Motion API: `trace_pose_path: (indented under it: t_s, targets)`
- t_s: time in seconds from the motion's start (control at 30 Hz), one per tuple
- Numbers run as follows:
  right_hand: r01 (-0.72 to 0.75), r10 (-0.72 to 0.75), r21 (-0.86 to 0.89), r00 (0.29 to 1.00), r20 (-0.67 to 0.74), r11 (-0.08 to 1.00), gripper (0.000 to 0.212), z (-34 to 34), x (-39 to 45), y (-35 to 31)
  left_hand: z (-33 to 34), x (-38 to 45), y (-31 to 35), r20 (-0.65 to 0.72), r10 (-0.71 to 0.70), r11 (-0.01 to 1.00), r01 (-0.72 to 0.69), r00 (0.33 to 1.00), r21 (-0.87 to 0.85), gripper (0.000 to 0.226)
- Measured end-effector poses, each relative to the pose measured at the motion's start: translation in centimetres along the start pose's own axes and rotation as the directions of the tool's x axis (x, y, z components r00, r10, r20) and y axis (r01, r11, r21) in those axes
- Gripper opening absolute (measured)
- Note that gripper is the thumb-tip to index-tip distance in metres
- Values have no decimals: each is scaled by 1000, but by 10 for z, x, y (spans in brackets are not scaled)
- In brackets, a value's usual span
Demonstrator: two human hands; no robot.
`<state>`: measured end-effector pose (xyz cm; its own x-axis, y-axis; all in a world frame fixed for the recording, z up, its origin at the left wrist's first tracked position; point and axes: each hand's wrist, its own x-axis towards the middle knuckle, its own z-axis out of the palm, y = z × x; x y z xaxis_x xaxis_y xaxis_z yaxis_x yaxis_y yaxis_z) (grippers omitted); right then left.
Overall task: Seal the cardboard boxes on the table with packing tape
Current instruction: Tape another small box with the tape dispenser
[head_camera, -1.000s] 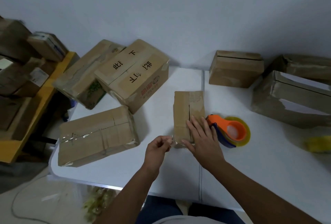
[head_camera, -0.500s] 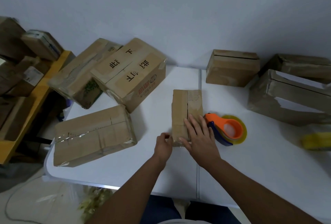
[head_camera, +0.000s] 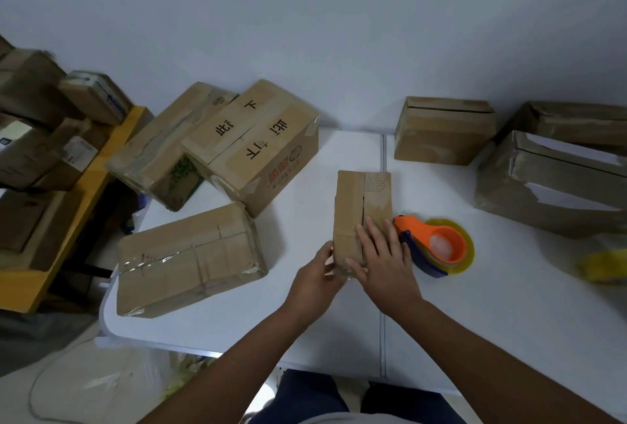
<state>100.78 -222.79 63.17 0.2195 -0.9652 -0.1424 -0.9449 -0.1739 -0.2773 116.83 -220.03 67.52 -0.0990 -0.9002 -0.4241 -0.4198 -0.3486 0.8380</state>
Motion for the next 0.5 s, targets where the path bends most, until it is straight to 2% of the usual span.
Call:
trace_pose_path:
  t_s: [0.1,0.17,0.23,0.33,0.37,0.43,0.5]
  targets:
    - [-4,4,-6,1000,-11,1000,71,1,0,0,-10,16,-13,-57,146,965,-129,988,226,57]
    - [-16,16,-11,1000,-15,1000,71,1,2,0,-19,28,-18,9,214,932,-207,977,299,62]
    - [-17,17,-9,1000,-6,1000,73,1,2,-1,-28,36,-14,91,207,905,-226,974,361,69]
    - [-5,4,43,1000,13,999,79,-1,2,1,-42,46,-5,172,104,852,-177,979,492,97]
    - [-1,-1,90,1000,19,996,80,-4,2,1,-45,48,1,197,60,867,-149,978,475,100]
    - [2,-2,271,1000,0,963,75,-13,3,-3,-46,49,15,153,26,921,-83,988,381,87]
    - [-47,58,530,998,-4,846,57,-27,6,-8,-33,48,30,57,49,917,-68,997,393,71]
